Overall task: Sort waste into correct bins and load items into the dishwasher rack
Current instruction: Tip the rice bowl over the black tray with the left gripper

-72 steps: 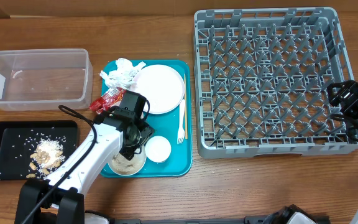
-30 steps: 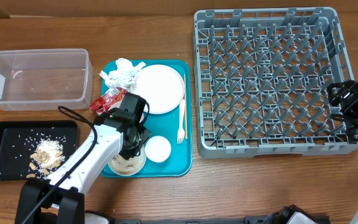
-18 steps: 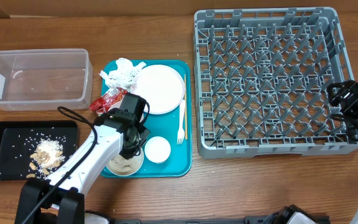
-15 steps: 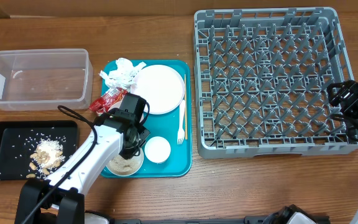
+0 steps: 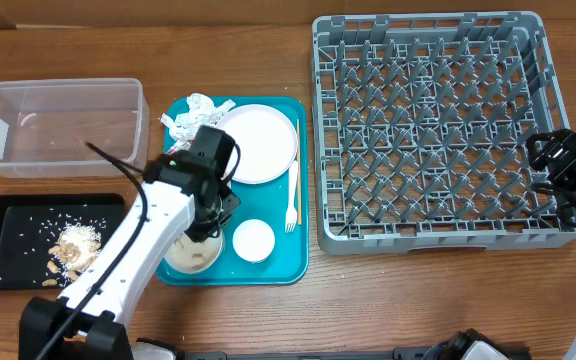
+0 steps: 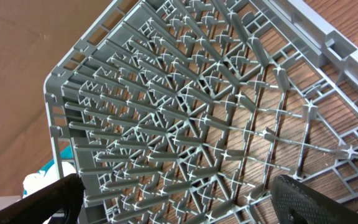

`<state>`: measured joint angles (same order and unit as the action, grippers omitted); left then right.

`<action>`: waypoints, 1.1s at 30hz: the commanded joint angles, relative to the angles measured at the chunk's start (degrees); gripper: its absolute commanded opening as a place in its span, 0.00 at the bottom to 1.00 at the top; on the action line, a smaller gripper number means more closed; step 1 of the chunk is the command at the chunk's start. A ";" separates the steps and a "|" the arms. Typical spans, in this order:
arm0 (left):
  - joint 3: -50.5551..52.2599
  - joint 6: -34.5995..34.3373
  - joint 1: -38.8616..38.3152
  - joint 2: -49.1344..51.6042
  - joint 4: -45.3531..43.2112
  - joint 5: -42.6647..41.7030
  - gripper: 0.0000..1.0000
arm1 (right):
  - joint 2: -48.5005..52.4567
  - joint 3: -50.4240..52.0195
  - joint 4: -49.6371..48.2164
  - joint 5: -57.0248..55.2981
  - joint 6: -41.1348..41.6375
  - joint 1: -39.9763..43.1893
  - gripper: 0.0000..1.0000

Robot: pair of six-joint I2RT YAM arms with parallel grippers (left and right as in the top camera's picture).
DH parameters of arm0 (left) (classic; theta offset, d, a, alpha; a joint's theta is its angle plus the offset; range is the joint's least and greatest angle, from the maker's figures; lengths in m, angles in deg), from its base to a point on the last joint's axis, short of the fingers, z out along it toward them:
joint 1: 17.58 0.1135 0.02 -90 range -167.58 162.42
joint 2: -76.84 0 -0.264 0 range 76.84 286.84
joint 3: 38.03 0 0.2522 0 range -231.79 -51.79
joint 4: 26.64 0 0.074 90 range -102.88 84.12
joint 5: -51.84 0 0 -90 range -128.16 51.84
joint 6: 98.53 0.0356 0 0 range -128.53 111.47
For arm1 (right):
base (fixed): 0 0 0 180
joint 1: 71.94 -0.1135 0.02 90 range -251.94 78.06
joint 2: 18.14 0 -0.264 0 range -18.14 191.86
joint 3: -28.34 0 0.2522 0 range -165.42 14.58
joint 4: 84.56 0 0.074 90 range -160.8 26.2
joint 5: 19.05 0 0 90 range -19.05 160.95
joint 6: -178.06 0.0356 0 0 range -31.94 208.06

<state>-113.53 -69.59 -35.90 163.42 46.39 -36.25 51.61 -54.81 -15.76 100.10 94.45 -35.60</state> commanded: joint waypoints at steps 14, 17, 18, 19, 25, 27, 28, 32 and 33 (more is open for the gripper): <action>-20.52 35.54 15.58 -1.75 12.66 -6.08 0.04 | -0.20 -1.36 -0.28 -0.22 -0.02 0.11 1.00; -20.52 41.03 24.81 -1.75 12.26 -10.97 0.04 | -0.20 -1.36 -0.28 -0.20 -0.02 0.11 1.00; -20.50 44.24 29.81 -1.73 12.07 -16.31 0.04 | -0.20 -1.36 -0.28 -0.20 -0.02 0.11 1.00; -20.50 46.01 31.74 -1.73 11.82 -18.82 0.04 | -0.20 -1.36 -0.28 -0.20 -0.02 0.11 1.00; -20.26 55.98 47.39 -1.49 9.42 -41.27 0.04 | -0.20 -1.36 -0.28 -0.22 -0.02 0.11 1.00; -19.85 55.95 51.91 -1.18 9.29 -44.09 0.04 | -0.20 -1.36 -0.28 -0.22 -0.02 0.11 1.00; -19.67 55.98 53.53 -0.87 9.33 -45.35 0.04 | -0.20 -1.36 -0.28 -0.22 -0.02 0.11 1.00; -16.63 55.95 59.95 0.39 8.35 -50.60 0.04 | -0.20 -1.36 -0.28 -0.20 -0.02 0.11 1.00; -14.56 56.15 62.12 0.42 6.64 -53.05 0.04 | -0.20 -1.36 -0.28 -0.22 -0.02 0.11 1.00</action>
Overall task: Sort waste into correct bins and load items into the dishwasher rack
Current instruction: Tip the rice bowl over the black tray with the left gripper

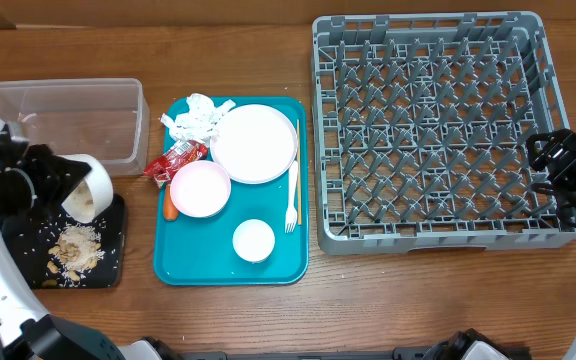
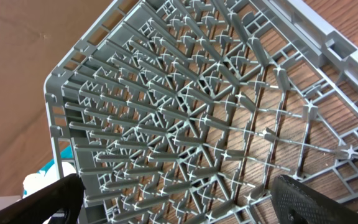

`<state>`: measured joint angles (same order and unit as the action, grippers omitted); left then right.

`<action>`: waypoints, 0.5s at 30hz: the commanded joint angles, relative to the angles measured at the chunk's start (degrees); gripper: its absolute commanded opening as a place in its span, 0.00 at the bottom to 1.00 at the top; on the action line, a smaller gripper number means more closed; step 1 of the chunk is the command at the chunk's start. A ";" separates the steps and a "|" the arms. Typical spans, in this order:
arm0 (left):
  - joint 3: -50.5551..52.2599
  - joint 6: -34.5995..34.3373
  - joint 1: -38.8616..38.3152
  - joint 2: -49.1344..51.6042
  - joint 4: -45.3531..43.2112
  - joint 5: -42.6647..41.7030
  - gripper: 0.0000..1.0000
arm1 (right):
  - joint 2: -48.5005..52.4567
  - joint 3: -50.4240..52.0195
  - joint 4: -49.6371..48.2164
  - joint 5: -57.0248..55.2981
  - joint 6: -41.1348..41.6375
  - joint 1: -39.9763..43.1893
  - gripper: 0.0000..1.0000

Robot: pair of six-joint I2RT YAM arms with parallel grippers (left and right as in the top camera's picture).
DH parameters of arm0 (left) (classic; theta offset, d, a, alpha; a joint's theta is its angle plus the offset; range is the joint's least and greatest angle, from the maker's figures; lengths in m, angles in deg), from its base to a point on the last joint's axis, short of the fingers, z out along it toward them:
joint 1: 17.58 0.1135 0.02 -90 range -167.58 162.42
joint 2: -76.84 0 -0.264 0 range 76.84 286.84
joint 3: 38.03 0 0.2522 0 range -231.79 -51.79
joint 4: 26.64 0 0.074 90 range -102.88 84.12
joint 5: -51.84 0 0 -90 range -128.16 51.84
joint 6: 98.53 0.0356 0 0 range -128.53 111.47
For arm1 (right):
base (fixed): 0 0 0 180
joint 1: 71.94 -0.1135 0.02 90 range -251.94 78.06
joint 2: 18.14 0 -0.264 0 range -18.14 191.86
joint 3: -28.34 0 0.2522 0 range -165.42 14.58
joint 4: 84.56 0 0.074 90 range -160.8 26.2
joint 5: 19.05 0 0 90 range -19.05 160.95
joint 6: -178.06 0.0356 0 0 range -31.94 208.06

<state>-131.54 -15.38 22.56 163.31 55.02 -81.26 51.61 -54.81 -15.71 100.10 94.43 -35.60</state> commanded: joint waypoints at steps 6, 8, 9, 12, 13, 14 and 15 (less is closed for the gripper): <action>11.85 2.19 12.37 0.55 -7.76 -17.99 0.04 | -0.20 -1.36 -0.33 -0.22 0.00 0.11 1.00; 14.05 2.14 14.45 0.55 -9.88 -21.18 0.04 | -0.20 -1.36 -0.33 -0.20 0.00 0.11 1.00; 15.63 1.86 15.76 0.55 -11.06 -23.12 0.04 | -0.20 -1.36 -0.33 -0.22 0.00 0.11 1.00; 18.01 -0.46 18.23 0.55 -12.61 -25.44 0.04 | -0.20 -1.36 -0.33 -0.22 0.00 0.11 1.00; 18.47 -1.46 18.84 0.55 -12.66 -25.79 0.04 | -0.20 -1.36 -0.33 -0.22 0.00 0.11 1.00; 19.02 -3.43 19.82 0.55 -12.59 -25.99 0.04 | -0.20 -1.36 -0.33 -0.20 0.00 0.11 1.00; 19.47 -5.22 21.24 0.55 -12.48 -25.97 0.04 | -0.20 -1.36 -0.33 -0.20 0.00 0.11 1.00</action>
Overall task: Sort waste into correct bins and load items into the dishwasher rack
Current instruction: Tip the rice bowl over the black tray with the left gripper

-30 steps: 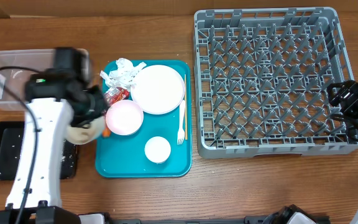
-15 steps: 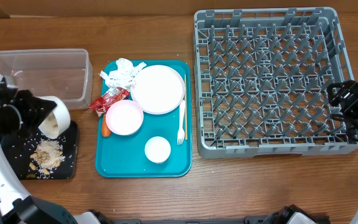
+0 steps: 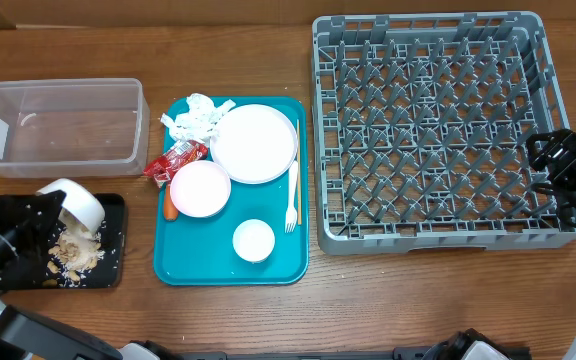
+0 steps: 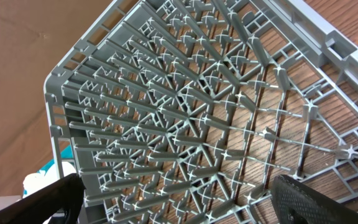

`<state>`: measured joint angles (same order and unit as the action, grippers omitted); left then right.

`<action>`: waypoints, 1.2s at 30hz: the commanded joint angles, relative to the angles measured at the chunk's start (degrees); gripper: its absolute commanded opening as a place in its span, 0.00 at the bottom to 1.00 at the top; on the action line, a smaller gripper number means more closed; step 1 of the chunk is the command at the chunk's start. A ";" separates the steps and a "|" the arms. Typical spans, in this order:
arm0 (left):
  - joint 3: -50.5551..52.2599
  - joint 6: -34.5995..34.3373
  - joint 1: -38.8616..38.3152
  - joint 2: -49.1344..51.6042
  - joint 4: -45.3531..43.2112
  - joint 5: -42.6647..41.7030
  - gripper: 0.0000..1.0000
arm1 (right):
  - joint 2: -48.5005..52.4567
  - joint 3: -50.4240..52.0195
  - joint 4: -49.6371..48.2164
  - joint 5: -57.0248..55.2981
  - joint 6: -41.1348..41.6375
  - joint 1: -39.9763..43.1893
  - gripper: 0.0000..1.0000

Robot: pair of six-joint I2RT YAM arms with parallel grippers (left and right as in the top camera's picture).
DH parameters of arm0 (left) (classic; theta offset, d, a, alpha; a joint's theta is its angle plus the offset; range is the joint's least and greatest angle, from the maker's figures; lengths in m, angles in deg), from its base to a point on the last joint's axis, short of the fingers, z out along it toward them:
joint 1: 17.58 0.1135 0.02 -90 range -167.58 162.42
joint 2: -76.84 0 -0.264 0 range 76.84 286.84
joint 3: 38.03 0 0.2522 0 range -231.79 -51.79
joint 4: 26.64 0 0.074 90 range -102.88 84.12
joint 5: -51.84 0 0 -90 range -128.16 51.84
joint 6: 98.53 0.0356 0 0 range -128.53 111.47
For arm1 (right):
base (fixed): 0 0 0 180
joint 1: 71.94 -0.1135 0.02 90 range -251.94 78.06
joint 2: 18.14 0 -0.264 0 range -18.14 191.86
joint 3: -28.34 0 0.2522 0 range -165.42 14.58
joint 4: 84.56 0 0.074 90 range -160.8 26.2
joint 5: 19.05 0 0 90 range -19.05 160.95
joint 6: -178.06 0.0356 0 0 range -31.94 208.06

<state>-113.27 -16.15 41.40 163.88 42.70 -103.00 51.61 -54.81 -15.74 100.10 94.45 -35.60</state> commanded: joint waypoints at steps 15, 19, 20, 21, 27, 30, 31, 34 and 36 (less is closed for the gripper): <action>1.33 -4.61 7.50 2.45 -5.20 -11.85 0.04 | -0.20 -1.36 -0.31 -0.20 -0.02 0.11 1.00; 1.33 1.40 7.50 7.93 -6.34 -23.78 0.04 | -0.20 -1.36 -0.31 -0.22 -0.02 0.11 1.00; 1.33 1.88 7.50 9.29 -6.29 -25.75 0.04 | -0.20 -1.36 -0.31 -0.20 -0.02 0.11 1.00; 1.33 1.55 7.50 10.47 -6.01 -25.77 0.04 | -0.20 -1.36 -0.31 -0.20 -0.02 0.11 1.00; 1.33 5.55 7.54 14.99 -1.55 -25.77 0.04 | -0.20 -1.36 -0.31 -0.22 -0.02 0.11 1.00; 1.33 5.55 7.54 14.95 -1.57 -25.77 0.04 | -0.20 -1.36 -0.31 -0.22 -0.02 0.11 1.00; 1.33 5.51 7.56 14.95 -1.57 -25.77 0.04 | -0.20 -1.36 -0.31 -0.22 -0.02 0.11 1.00; 1.33 5.53 7.54 14.95 -1.33 -25.77 0.04 | -0.20 -1.36 -0.31 -0.22 -0.02 0.11 1.00; 1.31 7.30 7.54 14.95 0.72 -25.62 0.04 | -0.20 -1.36 -0.31 -0.22 -0.02 0.11 1.00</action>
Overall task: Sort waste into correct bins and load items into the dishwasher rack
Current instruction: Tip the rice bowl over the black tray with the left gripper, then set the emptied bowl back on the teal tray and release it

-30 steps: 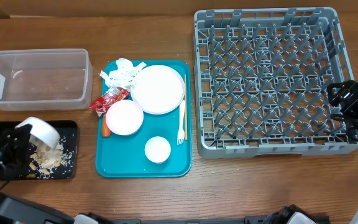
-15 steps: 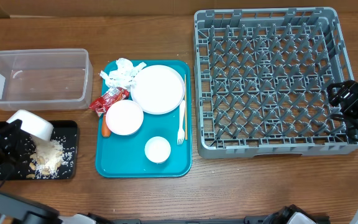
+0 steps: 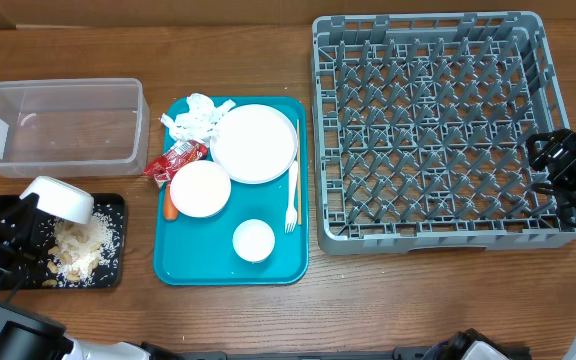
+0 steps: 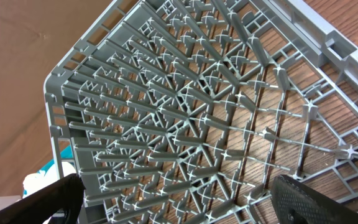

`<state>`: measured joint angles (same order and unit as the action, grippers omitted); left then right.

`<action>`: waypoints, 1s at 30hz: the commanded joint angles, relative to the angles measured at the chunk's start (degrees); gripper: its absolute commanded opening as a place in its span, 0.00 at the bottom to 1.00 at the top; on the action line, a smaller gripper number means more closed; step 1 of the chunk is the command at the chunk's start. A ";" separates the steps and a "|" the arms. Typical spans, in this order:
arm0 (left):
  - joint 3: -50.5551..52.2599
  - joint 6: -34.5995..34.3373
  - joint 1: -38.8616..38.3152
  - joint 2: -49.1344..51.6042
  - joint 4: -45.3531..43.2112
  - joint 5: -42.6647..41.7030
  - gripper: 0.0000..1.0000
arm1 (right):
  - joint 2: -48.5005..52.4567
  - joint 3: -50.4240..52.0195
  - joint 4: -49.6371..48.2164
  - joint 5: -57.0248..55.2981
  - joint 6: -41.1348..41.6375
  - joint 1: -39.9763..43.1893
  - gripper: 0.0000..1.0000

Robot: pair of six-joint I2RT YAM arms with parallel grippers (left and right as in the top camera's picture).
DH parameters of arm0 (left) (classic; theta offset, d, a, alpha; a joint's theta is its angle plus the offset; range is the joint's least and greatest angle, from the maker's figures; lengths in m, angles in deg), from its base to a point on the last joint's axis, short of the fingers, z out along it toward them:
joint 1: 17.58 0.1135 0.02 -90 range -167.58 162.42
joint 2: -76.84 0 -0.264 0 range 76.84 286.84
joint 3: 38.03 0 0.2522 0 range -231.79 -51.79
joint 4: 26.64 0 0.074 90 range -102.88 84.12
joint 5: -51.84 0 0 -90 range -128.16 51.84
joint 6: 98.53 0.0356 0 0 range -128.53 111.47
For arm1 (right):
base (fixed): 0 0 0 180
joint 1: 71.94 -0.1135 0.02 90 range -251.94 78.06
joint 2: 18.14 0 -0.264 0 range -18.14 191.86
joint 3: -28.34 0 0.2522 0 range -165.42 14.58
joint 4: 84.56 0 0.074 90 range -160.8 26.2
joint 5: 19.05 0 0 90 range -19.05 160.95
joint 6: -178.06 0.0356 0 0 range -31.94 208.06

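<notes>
At the table's far left my left gripper is shut on a white bowl, tipped mouth-down over the black tray. A pile of pale food scraps lies on that tray. The teal tray holds a white plate, a pink-rimmed bowl, a small white cup, a fork, crumpled paper, a red wrapper and an orange piece. My right gripper hangs open and empty over the grey dishwasher rack, at its right edge.
A clear plastic bin stands behind the black tray, left of the teal tray. The rack fills the right half of the wooden table, its pegs standing upright.
The bowl in my left gripper has turned further mouth-down and shifted slightly left over the black tray. The pile of scraps on the tray is larger. The right arm has not moved.
My left gripper was first at a bowl with food at the teal tray's front left. Then it held that bowl tilted at the black tray's back edge, then lower over the tray. Now the bowl is overturned and more scraps lie there.
</notes>
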<state>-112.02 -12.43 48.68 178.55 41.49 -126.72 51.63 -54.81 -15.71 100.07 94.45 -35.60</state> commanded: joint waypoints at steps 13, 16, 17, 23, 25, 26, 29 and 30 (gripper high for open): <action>-12.35 22.97 -8.37 -11.96 23.87 8.09 0.04 | -0.22 -1.36 -0.33 -0.17 -0.02 0.11 1.00; -18.18 19.26 -15.21 -15.58 25.31 16.90 0.04 | -0.22 -1.36 -0.33 -0.17 -0.02 0.11 1.00; -19.39 17.31 -17.92 -16.39 25.24 20.57 0.04 | -0.22 -1.36 -0.33 -0.20 -0.02 0.11 1.00; -20.92 5.20 -45.99 -19.52 26.08 47.32 0.04 | -0.22 -1.36 -0.33 -0.20 -0.02 0.11 1.00; -20.90 0.79 -53.29 -19.52 26.75 55.76 0.04 | -0.22 -1.36 -0.33 -0.17 -0.02 0.11 1.00; -20.90 -1.68 -58.90 -19.52 27.26 60.70 0.04 | -0.22 -1.36 -0.33 -0.17 -0.02 0.11 1.00; -20.48 -9.05 -70.03 -19.43 27.39 70.12 0.04 | -0.22 -1.36 -0.33 -0.17 -0.02 0.11 1.00; -20.22 -12.31 -72.76 -19.41 27.32 74.40 0.04 | -0.22 -1.36 -0.33 -0.17 -0.02 0.11 1.00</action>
<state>-132.04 -13.24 -16.63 160.34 68.71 -68.97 51.61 -54.81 -15.74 100.01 94.45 -35.60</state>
